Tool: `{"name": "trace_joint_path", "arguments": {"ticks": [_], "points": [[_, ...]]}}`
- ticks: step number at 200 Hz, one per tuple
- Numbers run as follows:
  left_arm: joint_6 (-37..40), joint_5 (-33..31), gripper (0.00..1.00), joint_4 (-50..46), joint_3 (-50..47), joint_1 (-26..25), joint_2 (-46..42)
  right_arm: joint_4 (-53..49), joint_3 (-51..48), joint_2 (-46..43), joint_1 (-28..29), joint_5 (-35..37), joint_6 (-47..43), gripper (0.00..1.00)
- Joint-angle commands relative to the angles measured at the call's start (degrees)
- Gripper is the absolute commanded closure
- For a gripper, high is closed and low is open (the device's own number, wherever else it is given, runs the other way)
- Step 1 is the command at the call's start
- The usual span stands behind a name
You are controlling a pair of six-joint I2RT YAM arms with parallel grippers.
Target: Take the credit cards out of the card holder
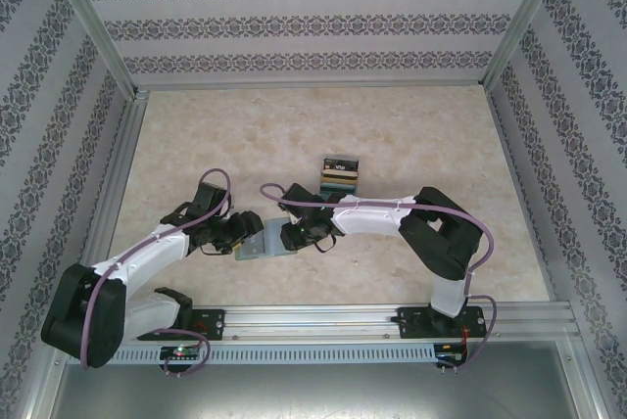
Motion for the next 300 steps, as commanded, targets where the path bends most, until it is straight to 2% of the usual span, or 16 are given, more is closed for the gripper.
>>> {"name": "trace_joint_path", "arguments": {"ticks": [1,98,164,244,283,300], "points": [[1.64,-0.47,0.31,-1.68,0.84,-0.75,0.85,-1.08,-0.5,2.1,0.9,-1.56,1.01,0.71],[1.37,-2.75,0.32,-3.32,0.53,-0.71,-0.55,-0.89,-0.5,2.48,0.87,-1.81,1.08,0.71],[1.61,-0.21,0.32,-0.79,0.39,-0.73,1.94,-0.94,-0.39,2.63,0.9,-1.91,1.06,0.71],[1.14,6.11,0.31,6.38,-0.32,-0.82,4.69,-0.7,-0.39,2.9,0.98,-1.99,1.14,0.71],[1.15,7.57,0.25,7.7,-0.51,-0.88,4.78,-0.69,-0.29,2.99,0.97,-2.08,1.16,0.71],[1.14,7.98,0.11,7.98,-0.5,-0.83,4.76,-0.7,-0.38,3.03,0.97,-2.09,1.15,0.71]]}}
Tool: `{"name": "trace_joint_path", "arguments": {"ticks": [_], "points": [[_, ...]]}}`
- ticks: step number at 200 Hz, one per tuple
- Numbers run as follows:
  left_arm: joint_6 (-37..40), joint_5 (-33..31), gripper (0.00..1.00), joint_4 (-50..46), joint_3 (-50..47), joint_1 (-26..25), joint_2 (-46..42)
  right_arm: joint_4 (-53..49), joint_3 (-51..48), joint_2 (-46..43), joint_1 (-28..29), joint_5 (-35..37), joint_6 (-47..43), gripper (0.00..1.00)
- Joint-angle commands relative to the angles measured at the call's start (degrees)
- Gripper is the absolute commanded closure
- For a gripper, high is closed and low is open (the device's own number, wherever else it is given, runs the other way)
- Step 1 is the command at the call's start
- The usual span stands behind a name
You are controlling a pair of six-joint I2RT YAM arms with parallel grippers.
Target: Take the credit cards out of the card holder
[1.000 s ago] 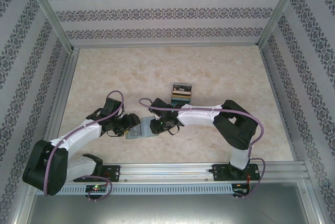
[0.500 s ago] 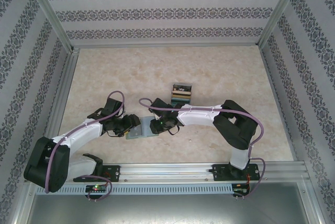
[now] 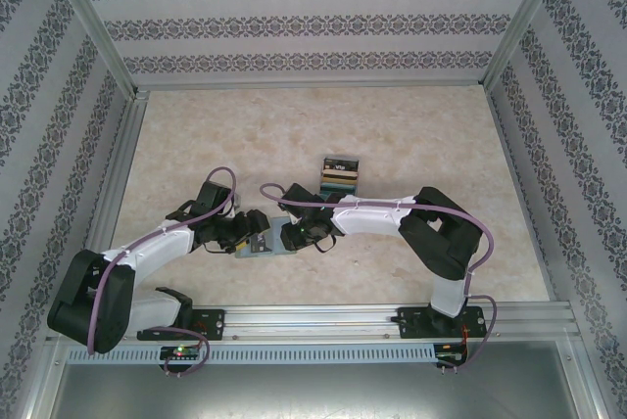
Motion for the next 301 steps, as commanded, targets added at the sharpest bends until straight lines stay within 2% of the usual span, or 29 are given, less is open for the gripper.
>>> {"name": "trace_joint_path", "arguments": {"ticks": [1,17,77,111,138,178,200,215,236,247,261,276,288,301], "points": [[0.27,2.82,0.1,2.73,-0.5,-0.85,0.72,-0.76,-0.35,2.97,0.94,-2.09,1.15,0.71],[0.25,2.96,0.0,2.74,-0.5,-0.86,0.71,-0.72,-0.41,2.95,0.94,-2.09,1.15,0.71],[0.32,3.18,0.01,2.8,-0.42,-0.84,0.5,0.36,-2.1,0.84,0.55,-0.69,2.06,0.7],[0.54,2.44,0.01,1.24,0.31,-0.79,-0.47,0.5,-4.0,-4.11,-1.13,1.76,2.63,0.68],[1.2,-0.55,0.01,-2.26,1.42,-0.33,-3.04,2.24,-6.14,-9.71,-2.85,3.29,4.02,0.66],[0.91,-2.48,0.01,-4.43,1.3,1.39,-4.45,4.69,-3.88,-11.02,-3.37,-0.46,5.42,0.67],[0.34,-4.34,0.09,-5.6,0.91,2.14,-4.97,6.79,-0.93,-7.24,-3.26,-5.7,7.0,0.71],[0.32,-6.4,0.26,-7.6,0.94,2.65,-5.38,7.95,0.53,-4.57,-3.14,-8.38,8.47,0.74],[0.63,-7.64,0.41,-8.69,0.63,3.0,-5.97,9.5,1.91,-2.0,-3.23,-11.04,10.23,0.75],[0.58,-7.52,0.57,-8.05,0.29,3.02,-5.72,10.27,2.44,-0.72,-3.36,-12.89,11.42,0.76],[0.53,-7.41,0.71,-7.51,0.02,3.06,-4.72,11.41,2.74,0.5,-3.55,-14.52,12.6,0.77],[0.62,-7.34,0.73,-7.18,-0.16,3.02,-3.41,11.88,3.08,1.67,-3.67,-15.6,13.8,0.78],[0.8,-7.47,0.8,-6.96,-0.23,3.02,-2.7,12.91,2.8,2.23,-3.83,-16.53,14.85,0.78],[1.03,-8.03,0.8,-7.36,-0.11,3.02,-2.16,13.75,2.73,2.82,-3.76,-17.17,15.68,0.78]]}}
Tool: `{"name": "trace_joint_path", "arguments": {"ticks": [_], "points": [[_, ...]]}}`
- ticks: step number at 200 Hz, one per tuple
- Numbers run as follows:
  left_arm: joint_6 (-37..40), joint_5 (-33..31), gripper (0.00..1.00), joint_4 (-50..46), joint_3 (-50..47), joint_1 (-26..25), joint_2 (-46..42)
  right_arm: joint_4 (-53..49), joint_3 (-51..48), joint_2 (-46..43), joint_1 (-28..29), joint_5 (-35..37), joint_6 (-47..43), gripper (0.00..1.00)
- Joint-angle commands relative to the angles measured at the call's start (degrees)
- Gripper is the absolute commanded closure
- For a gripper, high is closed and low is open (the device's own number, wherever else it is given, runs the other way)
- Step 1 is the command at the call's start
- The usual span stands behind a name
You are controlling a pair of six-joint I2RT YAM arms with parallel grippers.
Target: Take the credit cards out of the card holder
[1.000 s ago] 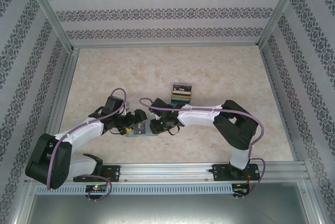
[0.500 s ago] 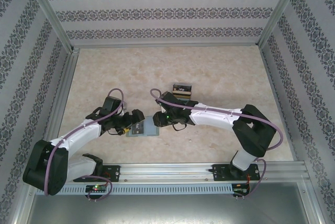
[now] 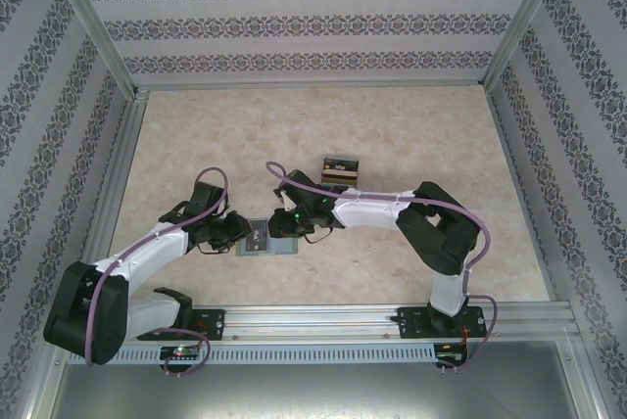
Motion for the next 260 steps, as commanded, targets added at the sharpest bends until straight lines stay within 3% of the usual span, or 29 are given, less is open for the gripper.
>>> {"name": "trace_joint_path", "arguments": {"ticks": [1,205,260], "points": [[0.74,-1.45,0.8,-1.66,-0.26,0.58,1.14,3.02,1.21,1.14,-0.4,-3.5,3.23,0.78],[-0.17,0.43,0.82,-0.22,-1.0,0.57,5.62,8.05,1.48,7.32,-1.47,-8.91,9.15,0.79],[-0.55,0.15,0.83,-0.54,-1.07,0.59,5.29,10.18,0.3,7.31,-1.91,-9.79,10.32,1.0]]}}
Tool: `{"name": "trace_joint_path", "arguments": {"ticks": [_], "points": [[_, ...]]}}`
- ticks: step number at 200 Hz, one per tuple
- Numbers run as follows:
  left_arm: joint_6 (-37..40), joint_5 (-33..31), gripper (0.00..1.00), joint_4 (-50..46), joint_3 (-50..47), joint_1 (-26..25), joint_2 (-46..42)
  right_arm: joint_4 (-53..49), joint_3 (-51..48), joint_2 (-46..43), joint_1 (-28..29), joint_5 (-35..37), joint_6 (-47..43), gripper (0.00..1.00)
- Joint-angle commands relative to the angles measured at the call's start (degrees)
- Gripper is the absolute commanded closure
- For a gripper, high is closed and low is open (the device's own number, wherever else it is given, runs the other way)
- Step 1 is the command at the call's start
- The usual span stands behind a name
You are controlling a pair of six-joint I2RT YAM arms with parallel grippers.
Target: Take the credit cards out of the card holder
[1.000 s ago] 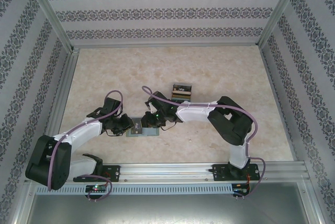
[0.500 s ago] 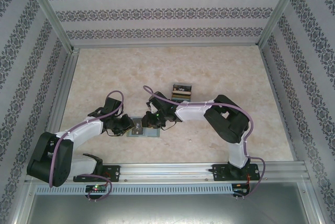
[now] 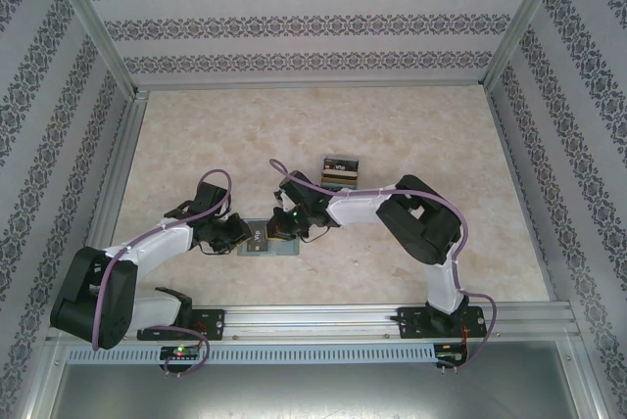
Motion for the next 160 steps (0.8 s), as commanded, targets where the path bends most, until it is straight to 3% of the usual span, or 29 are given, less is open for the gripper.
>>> {"name": "trace_joint_path", "arguments": {"ticks": [1,120,136,160], "points": [[-0.66,-0.17,0.83,-1.23,-1.03,0.6,0.82,2.82,-0.16,0.45,-0.15,-1.05,0.71,1.0],[-1.5,-2.48,0.86,-2.66,-0.89,0.56,0.8,5.79,-5.91,-3.99,-2.82,-0.92,1.05,1.0],[-1.29,-1.94,0.86,-2.4,-0.72,0.6,1.33,5.46,-4.98,-3.21,-2.63,-1.11,1.25,0.85],[-0.98,-1.08,0.88,-2.12,-0.51,0.54,2.15,5.61,-4.04,-1.71,-2.38,-1.73,1.36,0.8]]}}
